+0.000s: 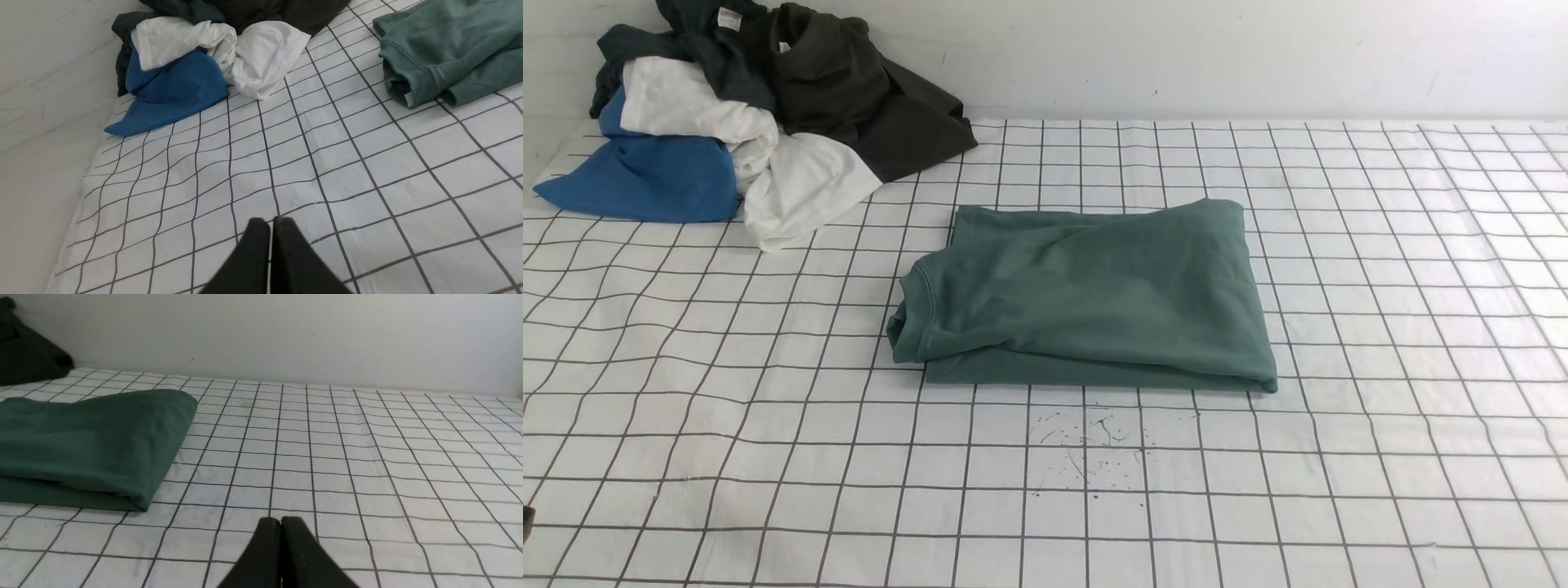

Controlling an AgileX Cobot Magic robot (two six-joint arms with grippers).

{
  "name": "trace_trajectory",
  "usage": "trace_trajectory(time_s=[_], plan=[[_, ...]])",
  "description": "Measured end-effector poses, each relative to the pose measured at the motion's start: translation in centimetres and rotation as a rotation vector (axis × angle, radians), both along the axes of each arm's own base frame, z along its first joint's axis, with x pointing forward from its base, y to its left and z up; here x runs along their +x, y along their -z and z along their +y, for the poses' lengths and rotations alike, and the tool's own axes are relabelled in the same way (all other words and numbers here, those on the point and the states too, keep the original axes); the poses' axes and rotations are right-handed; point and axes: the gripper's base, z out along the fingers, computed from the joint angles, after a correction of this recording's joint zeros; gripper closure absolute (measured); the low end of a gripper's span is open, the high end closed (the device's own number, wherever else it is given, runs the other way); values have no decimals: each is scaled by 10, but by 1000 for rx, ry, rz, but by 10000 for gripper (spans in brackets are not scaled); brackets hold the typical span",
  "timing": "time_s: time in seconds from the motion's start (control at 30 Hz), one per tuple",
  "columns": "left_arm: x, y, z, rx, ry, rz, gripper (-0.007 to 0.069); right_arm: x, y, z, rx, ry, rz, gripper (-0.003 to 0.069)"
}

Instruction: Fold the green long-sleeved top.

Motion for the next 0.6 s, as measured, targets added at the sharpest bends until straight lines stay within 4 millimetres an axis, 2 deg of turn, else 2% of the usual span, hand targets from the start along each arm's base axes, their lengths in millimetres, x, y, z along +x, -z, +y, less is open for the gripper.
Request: trace_trajectory(time_s=[0.2, 0.6], plan=[[0, 0, 0, 0, 0, 0, 632, -1, 7, -2, 70, 44, 78, 665], [0, 0, 0, 1, 0, 0, 632, -1, 7, -3, 83, 49, 81, 665]])
